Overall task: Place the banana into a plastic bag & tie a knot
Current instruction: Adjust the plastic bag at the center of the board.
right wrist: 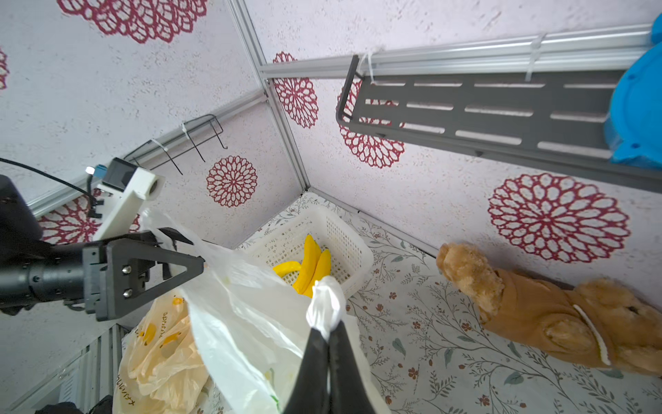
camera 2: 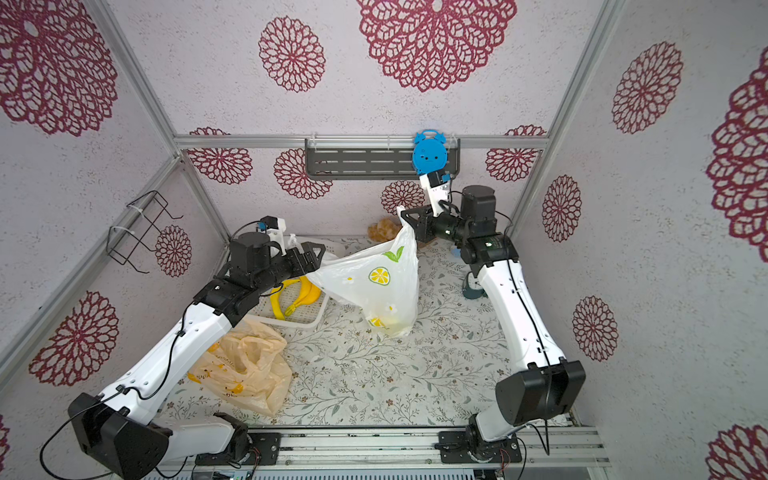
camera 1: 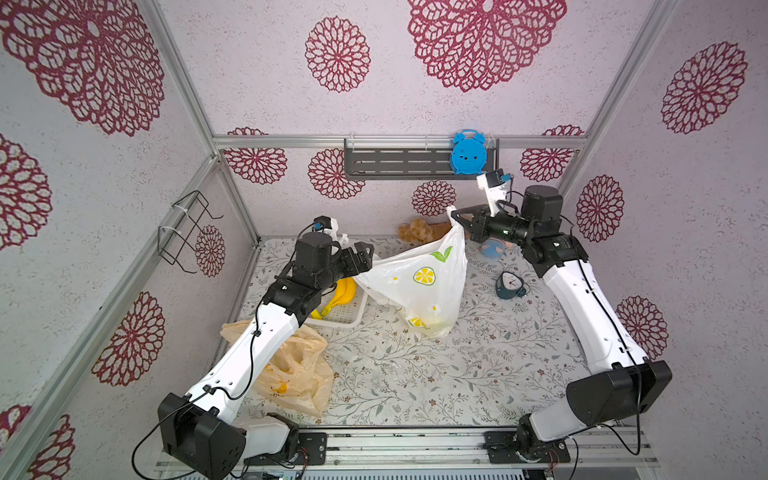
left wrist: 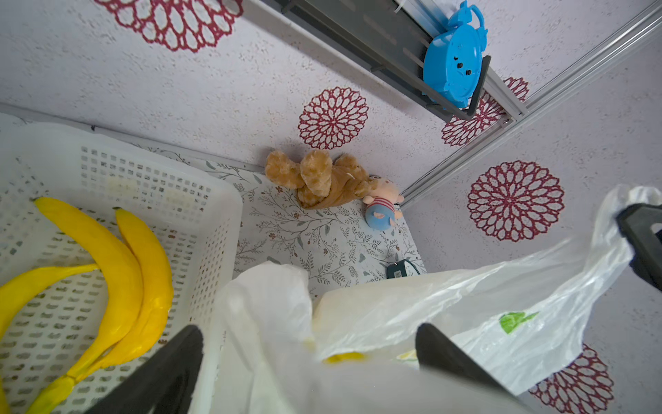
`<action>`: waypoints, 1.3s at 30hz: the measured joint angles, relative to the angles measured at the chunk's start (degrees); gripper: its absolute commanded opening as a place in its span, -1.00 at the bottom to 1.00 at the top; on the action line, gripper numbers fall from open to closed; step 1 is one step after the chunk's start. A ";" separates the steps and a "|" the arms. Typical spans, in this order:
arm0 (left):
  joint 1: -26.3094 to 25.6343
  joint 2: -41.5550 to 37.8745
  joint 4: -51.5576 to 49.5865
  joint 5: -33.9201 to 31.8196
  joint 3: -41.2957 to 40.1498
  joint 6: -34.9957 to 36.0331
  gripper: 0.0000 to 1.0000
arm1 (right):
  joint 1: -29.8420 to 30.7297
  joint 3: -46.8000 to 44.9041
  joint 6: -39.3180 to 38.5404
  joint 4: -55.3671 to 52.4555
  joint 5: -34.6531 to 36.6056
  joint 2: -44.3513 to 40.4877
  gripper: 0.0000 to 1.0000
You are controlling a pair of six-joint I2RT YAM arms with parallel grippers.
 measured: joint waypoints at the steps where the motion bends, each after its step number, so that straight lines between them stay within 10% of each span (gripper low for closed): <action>1: 0.68 -0.11 0.94 1.05 -0.66 1.11 0.95 | -0.76 0.61 0.68 0.22 -0.90 0.22 -1.00; 19: 9.25 4.15 35.87 25.33 -18.73 17.33 0.96 | -8.31 5.29 5.51 -1.18 -12.04 6.71 -1.00; 39: 15.96 27.69 61.33 44.52 -3.65 10.82 0.95 | -8.81 -4.02 8.90 -0.28 -18.88 -4.24 -1.00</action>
